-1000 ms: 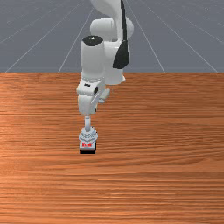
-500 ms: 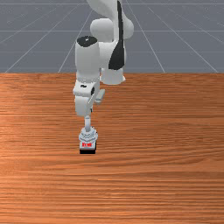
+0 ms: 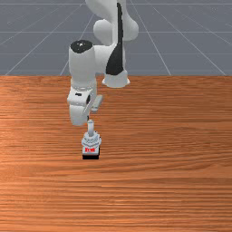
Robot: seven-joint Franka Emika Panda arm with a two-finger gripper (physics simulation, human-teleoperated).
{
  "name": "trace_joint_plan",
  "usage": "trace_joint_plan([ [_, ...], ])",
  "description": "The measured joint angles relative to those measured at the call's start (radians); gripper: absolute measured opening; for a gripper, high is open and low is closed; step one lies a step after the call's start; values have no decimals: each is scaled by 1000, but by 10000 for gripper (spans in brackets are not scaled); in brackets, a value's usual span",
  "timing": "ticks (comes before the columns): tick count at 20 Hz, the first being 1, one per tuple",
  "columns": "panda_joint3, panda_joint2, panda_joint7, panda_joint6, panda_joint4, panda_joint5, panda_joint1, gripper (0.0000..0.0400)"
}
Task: Turn on the trigger
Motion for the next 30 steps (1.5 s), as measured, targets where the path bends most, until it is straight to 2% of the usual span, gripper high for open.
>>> trace_joint_plan([
  [4,-4,-38,-1,18,-60,-5,-1,0],
  [5,-22,-56,43,90,-102,-44,20,0],
  [7,-34,-59,87,93,-108,-77,45,0],
  [9,-30,-62,99,94,-112,-78,54,0],
  [10,2,-63,23,92,-113,-27,27,0],
  [15,-5,-53,82,82,-96,-23,42,0],
  [16,2,-57,52,141,-114,-17,33,0],
  [19,9,-57,48,177,-78,-4,28,0],
  [21,9,-36,50,158,-40,-4,30,0],
  [23,19,-5,35,63,28,14,23,0],
  [24,21,-3,31,61,33,18,21,0],
  [25,13,-4,33,68,29,-8,30,0],
  [27,3,15,58,-91,87,-22,40,0],
  [30,-1,-37,58,-67,7,-28,40,0],
])
